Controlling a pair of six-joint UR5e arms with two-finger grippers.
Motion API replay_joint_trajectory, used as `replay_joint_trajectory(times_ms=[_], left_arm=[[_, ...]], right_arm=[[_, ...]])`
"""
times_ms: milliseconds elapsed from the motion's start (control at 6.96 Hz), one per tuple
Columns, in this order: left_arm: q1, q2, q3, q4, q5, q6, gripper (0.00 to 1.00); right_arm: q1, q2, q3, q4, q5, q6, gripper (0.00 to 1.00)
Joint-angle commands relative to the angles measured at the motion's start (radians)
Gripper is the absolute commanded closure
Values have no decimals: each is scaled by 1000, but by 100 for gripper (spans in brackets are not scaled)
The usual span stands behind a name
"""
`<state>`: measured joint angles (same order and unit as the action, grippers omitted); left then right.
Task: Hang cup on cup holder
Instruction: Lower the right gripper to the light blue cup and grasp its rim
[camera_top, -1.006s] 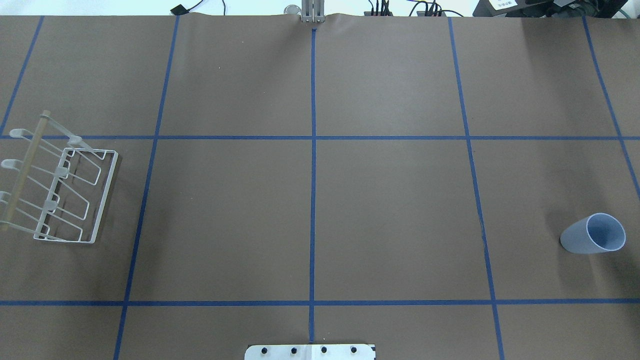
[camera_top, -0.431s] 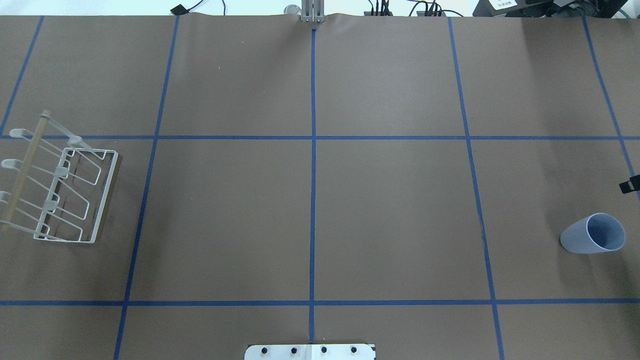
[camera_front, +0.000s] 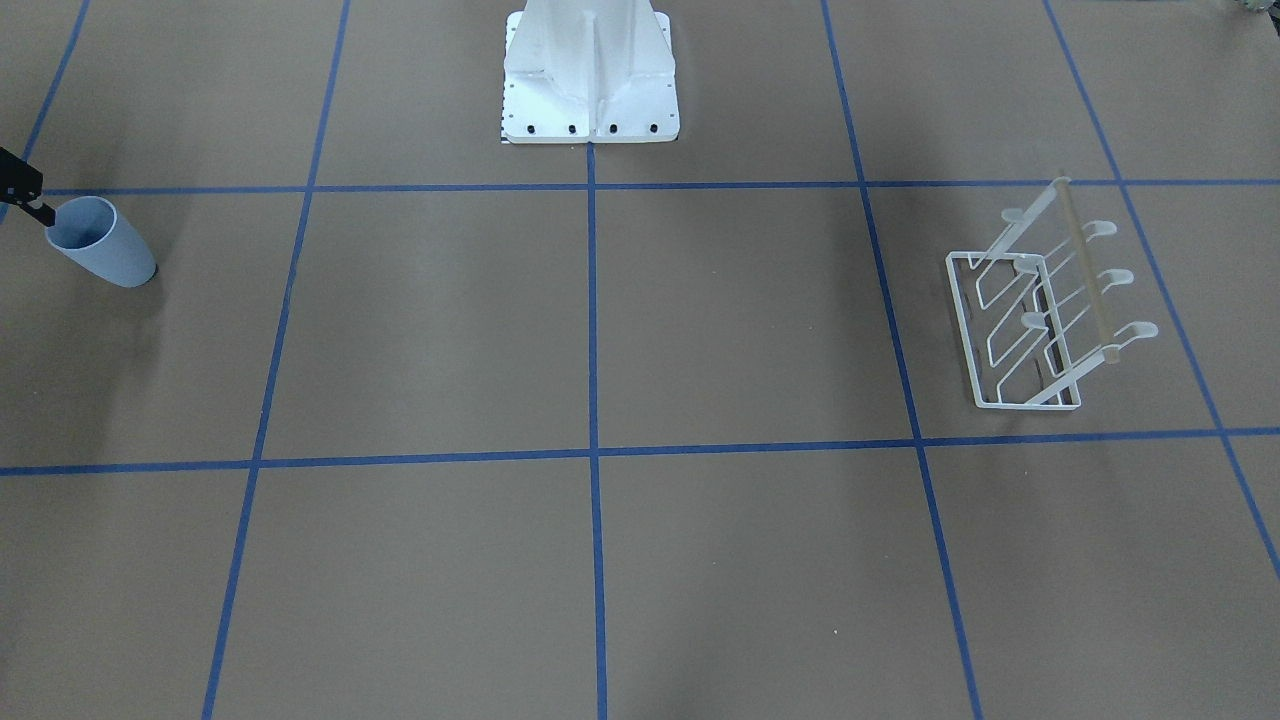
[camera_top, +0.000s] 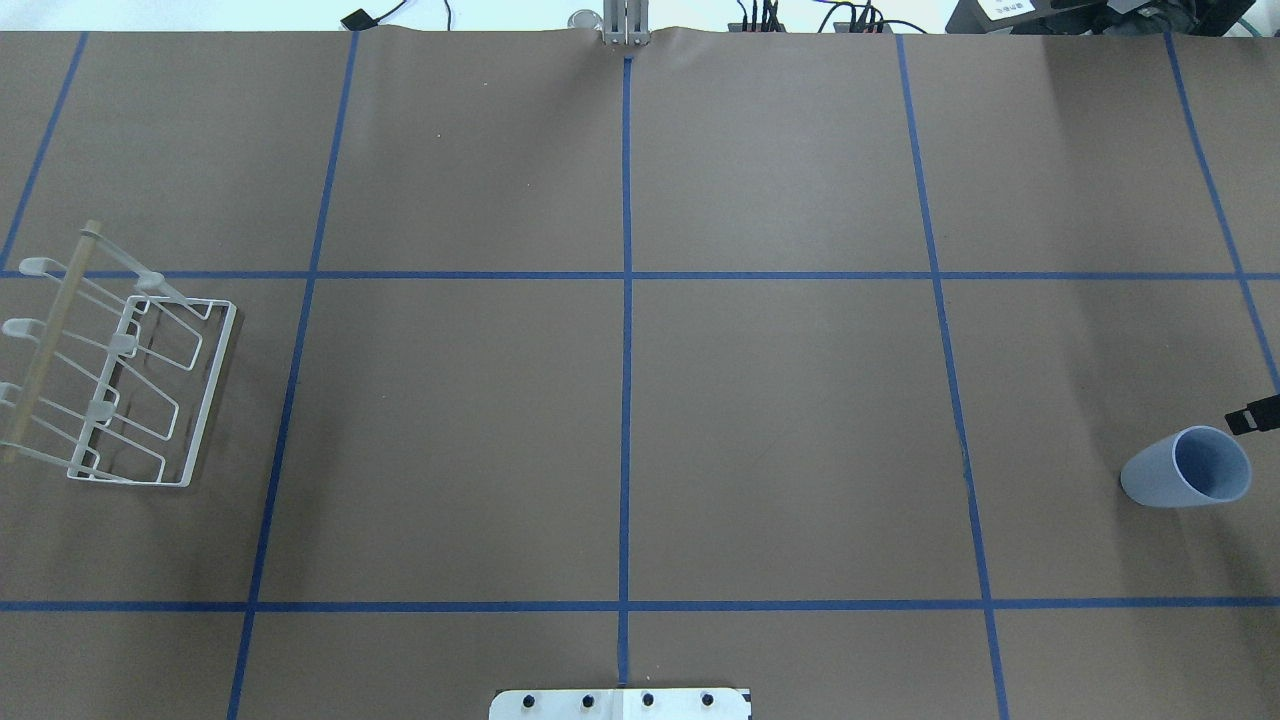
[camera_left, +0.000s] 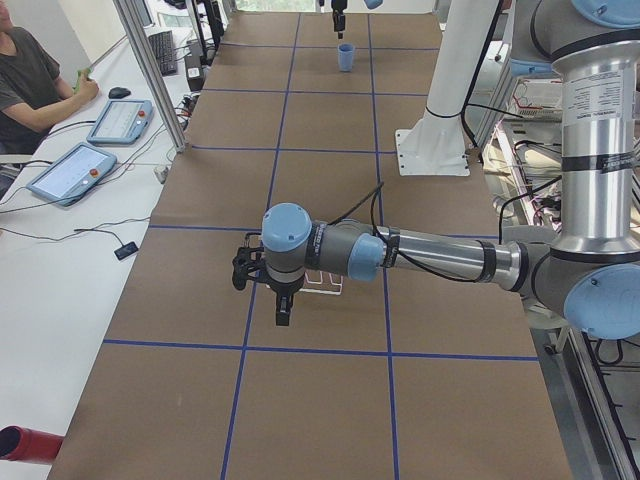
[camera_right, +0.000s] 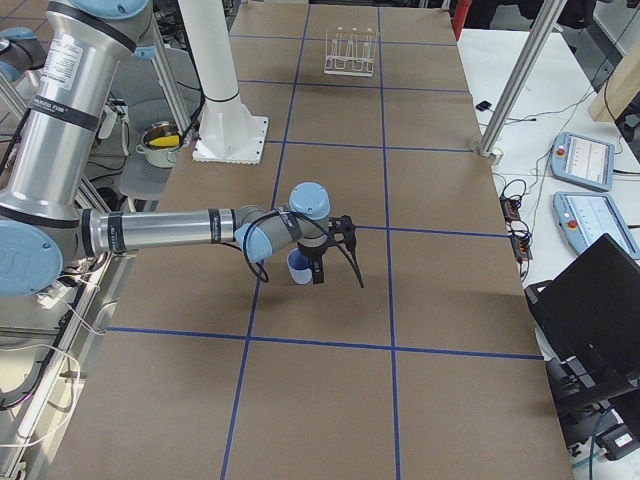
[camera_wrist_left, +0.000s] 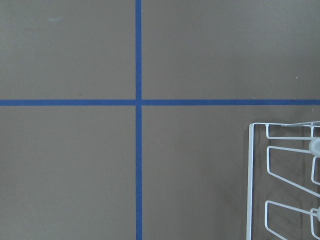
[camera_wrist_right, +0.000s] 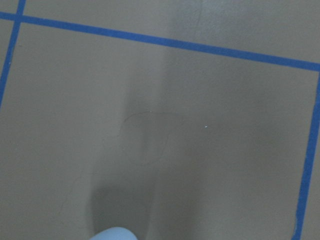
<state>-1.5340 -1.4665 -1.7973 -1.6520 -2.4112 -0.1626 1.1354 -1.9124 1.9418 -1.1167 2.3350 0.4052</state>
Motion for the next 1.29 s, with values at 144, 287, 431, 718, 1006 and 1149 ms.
replay_joint_trajectory(times_ms=[144,287,431,718,1006,1149], left_arm=[[0,2,-2,0,0,0,2],[0,2,-4,0,0,0,2],[0,2,-5,0,0,0,2],[-2,5,-16,0,1,0,2],[-2,5,-20,0,4,0,2],[-2,5,-25,1,6,0,2]], right_arm=[[-75,-10,-4,3,-57,3,0],[-78,-8,-15,3,-56,3,0],[-78,-1,-32,5,-56,3,0],[-92,12,-57,5,-46,3,2],[-126,13,-60,5,-46,4,2],[-137,15,-66,6,-48,6,20]])
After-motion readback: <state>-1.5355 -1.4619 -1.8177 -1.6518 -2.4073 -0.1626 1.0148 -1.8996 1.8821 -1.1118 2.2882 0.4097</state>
